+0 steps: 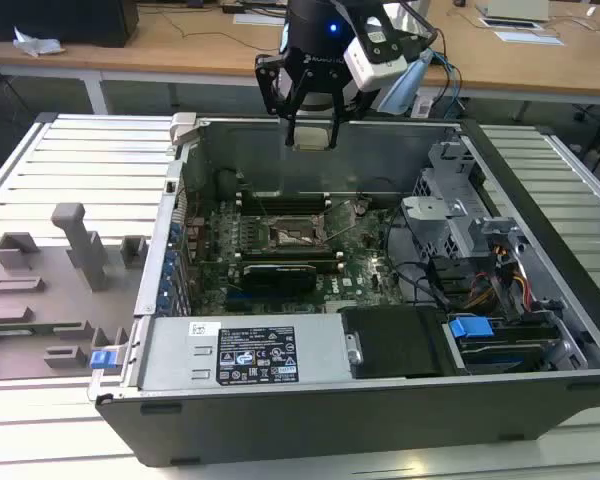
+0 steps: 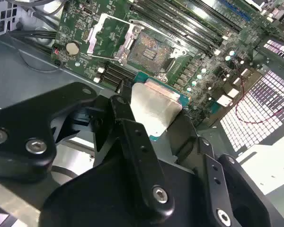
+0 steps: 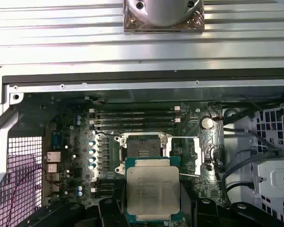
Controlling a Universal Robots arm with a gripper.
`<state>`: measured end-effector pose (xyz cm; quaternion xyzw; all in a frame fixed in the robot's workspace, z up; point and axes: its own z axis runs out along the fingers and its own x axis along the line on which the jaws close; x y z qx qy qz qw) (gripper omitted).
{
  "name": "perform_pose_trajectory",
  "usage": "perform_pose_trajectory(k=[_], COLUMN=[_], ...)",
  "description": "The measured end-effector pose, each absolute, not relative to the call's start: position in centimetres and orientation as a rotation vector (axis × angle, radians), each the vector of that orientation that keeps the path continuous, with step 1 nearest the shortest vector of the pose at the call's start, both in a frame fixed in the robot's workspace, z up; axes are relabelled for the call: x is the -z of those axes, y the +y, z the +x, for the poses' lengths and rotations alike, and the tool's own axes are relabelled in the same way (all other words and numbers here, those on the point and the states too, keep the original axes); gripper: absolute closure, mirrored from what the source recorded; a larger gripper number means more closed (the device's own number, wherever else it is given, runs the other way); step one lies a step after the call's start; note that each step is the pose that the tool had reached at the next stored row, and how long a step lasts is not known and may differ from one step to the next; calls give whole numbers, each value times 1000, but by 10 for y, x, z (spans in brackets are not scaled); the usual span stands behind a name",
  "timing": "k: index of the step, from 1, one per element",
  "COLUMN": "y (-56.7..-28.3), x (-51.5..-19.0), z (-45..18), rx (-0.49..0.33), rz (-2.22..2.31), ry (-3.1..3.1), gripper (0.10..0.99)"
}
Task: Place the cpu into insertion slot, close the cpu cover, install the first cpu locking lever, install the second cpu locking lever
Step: 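Place the cpu into insertion slot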
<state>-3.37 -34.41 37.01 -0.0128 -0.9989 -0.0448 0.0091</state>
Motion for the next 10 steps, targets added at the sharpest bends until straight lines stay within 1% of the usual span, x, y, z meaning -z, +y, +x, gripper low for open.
perform_pose_trajectory(k=[10], y=[-344], x=[-365], z=[-34], rx=[139], rz=[-40], ry=[-3120], gripper=[541])
